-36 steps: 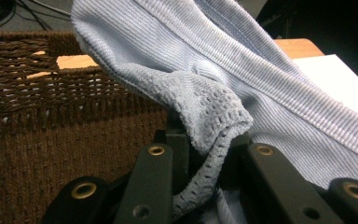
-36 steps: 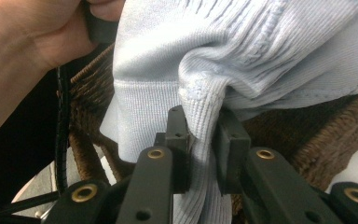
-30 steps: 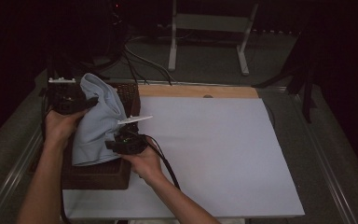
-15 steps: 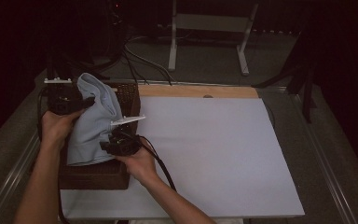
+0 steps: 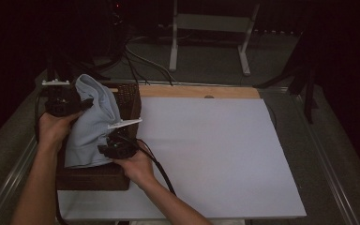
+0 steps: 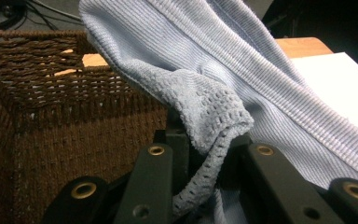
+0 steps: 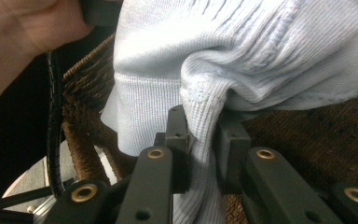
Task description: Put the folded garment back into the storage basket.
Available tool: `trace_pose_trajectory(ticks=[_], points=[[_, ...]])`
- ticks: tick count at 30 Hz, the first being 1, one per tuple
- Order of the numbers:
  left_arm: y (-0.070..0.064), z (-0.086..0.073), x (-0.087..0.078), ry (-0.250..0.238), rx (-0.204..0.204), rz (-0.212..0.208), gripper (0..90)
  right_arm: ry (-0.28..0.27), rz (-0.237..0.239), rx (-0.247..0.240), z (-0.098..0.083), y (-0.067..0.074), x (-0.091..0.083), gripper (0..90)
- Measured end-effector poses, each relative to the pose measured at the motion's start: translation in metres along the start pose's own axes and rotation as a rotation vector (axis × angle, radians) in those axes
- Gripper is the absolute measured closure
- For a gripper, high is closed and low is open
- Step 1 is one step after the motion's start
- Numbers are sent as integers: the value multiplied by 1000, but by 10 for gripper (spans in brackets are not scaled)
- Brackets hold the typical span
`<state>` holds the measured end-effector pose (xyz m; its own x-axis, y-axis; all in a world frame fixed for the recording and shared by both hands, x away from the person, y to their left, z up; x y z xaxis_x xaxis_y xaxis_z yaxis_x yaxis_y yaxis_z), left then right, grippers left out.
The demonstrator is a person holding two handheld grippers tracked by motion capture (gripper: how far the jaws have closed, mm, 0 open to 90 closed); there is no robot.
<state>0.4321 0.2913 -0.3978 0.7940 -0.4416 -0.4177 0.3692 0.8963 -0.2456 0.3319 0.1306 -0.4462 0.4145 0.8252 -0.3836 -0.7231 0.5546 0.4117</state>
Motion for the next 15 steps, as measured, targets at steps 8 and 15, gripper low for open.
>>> trace_pose_trajectory(ticks=[8, 15], points=[[3, -4, -1, 16, 11, 6, 803, 17, 5, -6, -6, 4, 6, 781], [6, -8, -3, 30, 19, 12, 802, 31, 9, -15, -10, 8, 9, 778]])
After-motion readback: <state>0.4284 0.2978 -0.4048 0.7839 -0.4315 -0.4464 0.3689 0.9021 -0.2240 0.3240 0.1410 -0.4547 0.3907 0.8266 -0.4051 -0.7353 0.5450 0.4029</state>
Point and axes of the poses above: each handheld gripper's, and its own axes: x roughly forward along the jaws, z roughly out of its top, y roughly to its left, the point moved 5 cm from there along x, roughly forward along the jaws, and after that the axes turned 13 degrees about -y, right-handed, at the moved point
